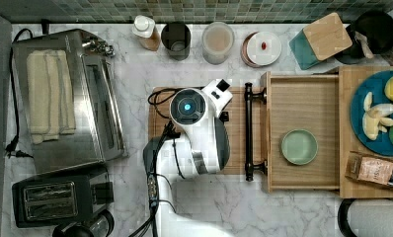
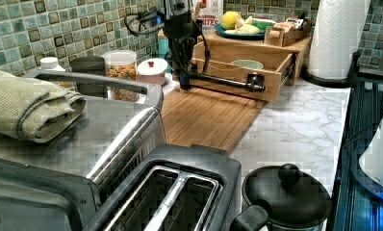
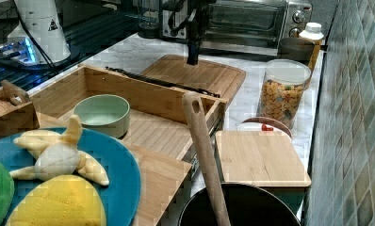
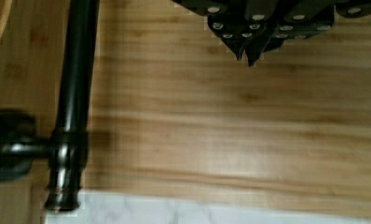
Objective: Close the drawer.
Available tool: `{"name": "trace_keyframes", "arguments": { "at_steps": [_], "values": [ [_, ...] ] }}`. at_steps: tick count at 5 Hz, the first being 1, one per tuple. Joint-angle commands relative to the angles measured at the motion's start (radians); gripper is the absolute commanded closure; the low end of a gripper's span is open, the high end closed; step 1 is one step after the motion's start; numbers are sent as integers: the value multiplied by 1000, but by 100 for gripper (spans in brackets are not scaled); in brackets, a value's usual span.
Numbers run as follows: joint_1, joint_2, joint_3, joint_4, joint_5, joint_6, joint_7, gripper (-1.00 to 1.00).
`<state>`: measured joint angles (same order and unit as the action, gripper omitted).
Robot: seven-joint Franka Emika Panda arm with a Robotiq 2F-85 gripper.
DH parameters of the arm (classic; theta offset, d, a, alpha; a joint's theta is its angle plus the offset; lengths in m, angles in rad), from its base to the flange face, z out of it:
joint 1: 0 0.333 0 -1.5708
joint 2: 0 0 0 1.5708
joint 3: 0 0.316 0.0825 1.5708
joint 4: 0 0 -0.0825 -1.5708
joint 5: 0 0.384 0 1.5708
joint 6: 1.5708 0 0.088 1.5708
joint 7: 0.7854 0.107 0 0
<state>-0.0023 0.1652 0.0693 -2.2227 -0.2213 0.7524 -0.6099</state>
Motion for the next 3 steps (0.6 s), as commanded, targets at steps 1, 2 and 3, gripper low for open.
{"name": "trace_keyframes", "arguments": {
  "at_steps": [1,2,3],
  "values": [
    [-34,10,-39,-47,-78,59,-51,100],
    [-63,2,-48,-56,-69,61,-102,100],
    [-102,-7,-62,-65,-56,102,-183,100]
  ]
}}
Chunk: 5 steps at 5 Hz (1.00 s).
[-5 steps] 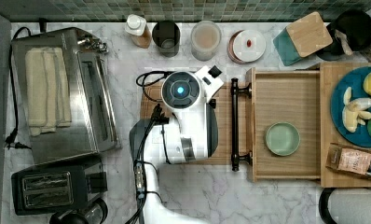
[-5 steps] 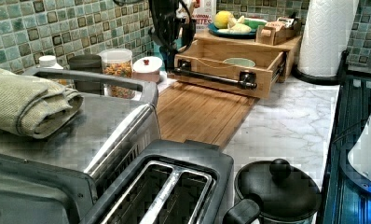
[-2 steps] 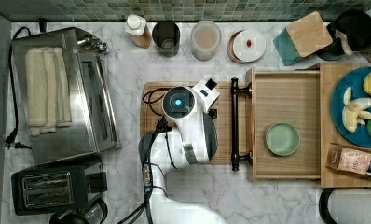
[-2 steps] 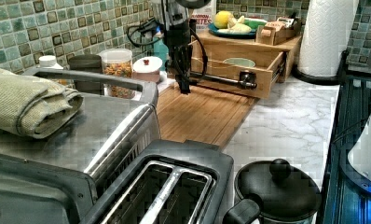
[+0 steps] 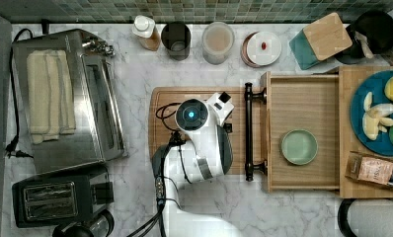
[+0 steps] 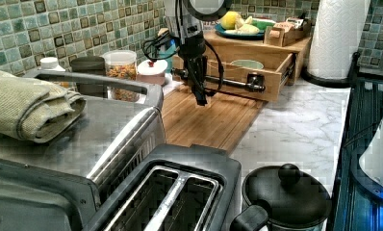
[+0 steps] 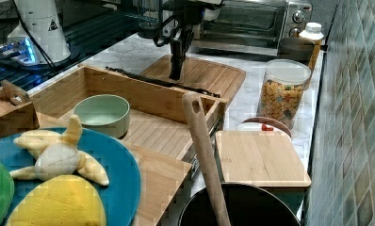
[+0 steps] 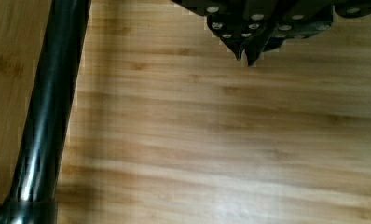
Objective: Close the drawer.
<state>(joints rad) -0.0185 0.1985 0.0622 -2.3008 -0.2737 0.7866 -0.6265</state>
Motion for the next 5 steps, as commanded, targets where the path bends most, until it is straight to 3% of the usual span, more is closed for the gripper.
{"name": "trace_keyframes", "arguments": {
  "at_steps": [1,2,3,5],
  "values": [
    [-109,-51,-87,14,13,73,-228,100],
    [-288,-38,32,29,22,92,-298,100],
    [-251,0,-66,73,94,73,-423,100],
    [-328,44,-103,98,174,117,-572,100]
  ]
}}
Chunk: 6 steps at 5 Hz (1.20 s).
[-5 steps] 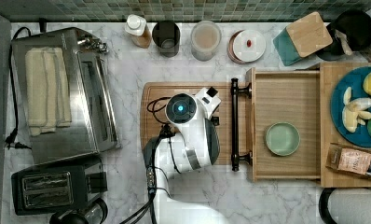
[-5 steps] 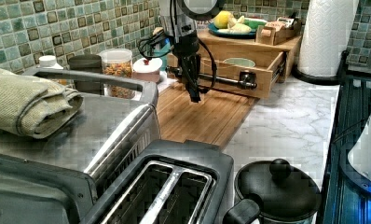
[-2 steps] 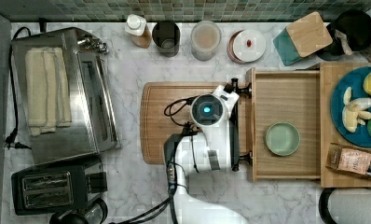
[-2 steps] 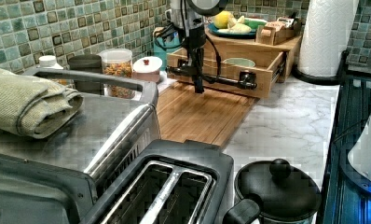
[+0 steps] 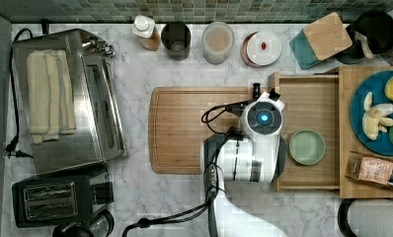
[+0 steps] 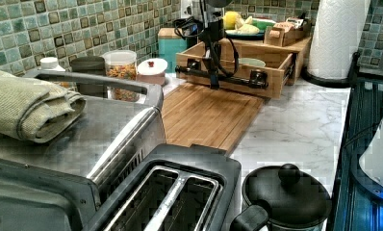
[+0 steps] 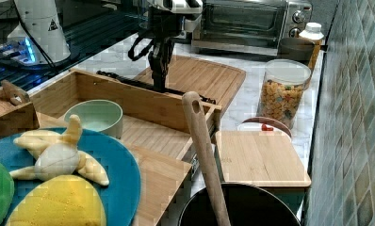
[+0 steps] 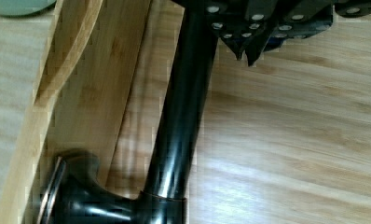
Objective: Close the drawer.
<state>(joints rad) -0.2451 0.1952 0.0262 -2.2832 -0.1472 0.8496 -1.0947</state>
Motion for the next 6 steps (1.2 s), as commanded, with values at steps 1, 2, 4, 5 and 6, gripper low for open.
{"name": "trace_keyframes", "arguments": {
  "at_steps": [1,2,4,5,6],
  "values": [
    [-136,84,-95,121,75,55,-192,100],
    [-176,96,-131,145,49,87,-232,100],
    [-231,144,-235,273,61,102,-298,100],
    [-257,196,-266,384,61,60,-344,100],
    [-260,228,-302,474,26,30,-308,100]
  ]
}}
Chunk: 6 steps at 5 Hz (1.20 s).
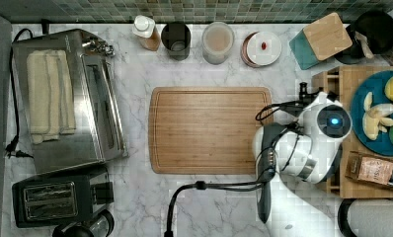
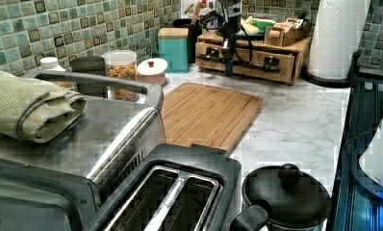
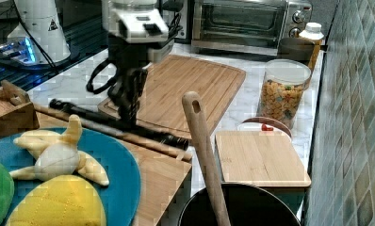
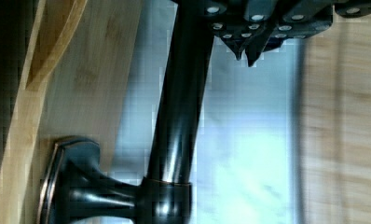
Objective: Close the drawer.
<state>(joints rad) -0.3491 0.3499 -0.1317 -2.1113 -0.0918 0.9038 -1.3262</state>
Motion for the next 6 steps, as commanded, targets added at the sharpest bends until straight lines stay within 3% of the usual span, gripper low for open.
{"name": "trace_keyframes", "arguments": {
  "at_steps": [1,6],
  "values": [
    [-152,35,-152,298,-66,-52,-43,100],
    [-153,35,-151,298,-66,-52,-43,100]
  ]
}}
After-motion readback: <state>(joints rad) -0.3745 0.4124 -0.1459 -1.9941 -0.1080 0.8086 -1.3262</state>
